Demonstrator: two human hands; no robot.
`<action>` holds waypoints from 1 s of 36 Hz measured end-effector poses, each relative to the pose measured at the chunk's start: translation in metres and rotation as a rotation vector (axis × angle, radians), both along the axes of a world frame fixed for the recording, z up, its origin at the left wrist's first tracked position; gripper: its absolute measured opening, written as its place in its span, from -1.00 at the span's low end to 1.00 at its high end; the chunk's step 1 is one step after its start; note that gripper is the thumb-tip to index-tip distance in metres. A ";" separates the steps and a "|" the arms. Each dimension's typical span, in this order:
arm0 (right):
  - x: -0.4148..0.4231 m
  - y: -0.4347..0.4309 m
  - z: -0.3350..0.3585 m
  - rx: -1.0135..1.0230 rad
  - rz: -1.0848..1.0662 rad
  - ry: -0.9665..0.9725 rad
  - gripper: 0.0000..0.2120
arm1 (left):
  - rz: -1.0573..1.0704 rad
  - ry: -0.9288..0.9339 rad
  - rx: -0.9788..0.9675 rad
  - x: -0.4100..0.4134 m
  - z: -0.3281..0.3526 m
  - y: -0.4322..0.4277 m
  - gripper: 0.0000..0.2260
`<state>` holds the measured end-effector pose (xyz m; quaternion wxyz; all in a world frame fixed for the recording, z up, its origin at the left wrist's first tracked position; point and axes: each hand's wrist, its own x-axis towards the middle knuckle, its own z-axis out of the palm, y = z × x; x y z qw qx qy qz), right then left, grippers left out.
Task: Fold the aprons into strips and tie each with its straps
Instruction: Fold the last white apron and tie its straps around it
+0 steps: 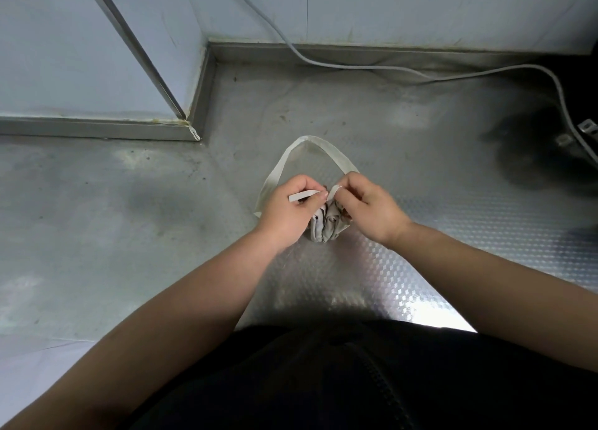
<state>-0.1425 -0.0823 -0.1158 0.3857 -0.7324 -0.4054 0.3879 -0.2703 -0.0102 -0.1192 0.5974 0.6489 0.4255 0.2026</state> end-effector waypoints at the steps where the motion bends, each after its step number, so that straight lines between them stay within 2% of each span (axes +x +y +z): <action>1: 0.000 0.000 0.000 -0.001 -0.011 0.027 -0.86 | 0.009 0.002 -0.011 0.000 0.001 -0.001 -0.82; 9: 0.000 0.001 0.001 0.008 -0.011 -0.047 -0.67 | 0.059 -0.006 -0.139 0.000 0.001 -0.004 -0.85; 14: -0.001 0.003 0.003 -0.035 -0.056 0.117 -0.80 | 0.055 0.006 -0.115 -0.001 0.003 -0.005 -0.85; 22: -0.003 0.001 0.003 -0.146 -0.047 -0.119 -0.77 | 0.181 -0.083 -0.144 -0.004 -0.002 -0.012 -0.83; 25: -0.002 -0.001 0.003 -0.152 -0.124 -0.133 -0.80 | 0.237 -0.072 -0.149 -0.011 -0.009 -0.014 -0.80; 28: 0.008 -0.001 0.000 -0.190 -0.244 -0.036 -0.76 | 0.240 -0.020 -0.142 -0.019 -0.013 -0.013 -0.79; 32: 0.008 -0.002 -0.002 -0.223 -0.288 0.135 -0.72 | 0.233 -0.021 -0.171 -0.026 -0.015 -0.013 -0.80; 36: 0.005 -0.004 -0.006 -0.171 -0.378 0.270 -0.72 | 0.293 -0.065 -0.214 -0.020 -0.014 -0.019 -0.81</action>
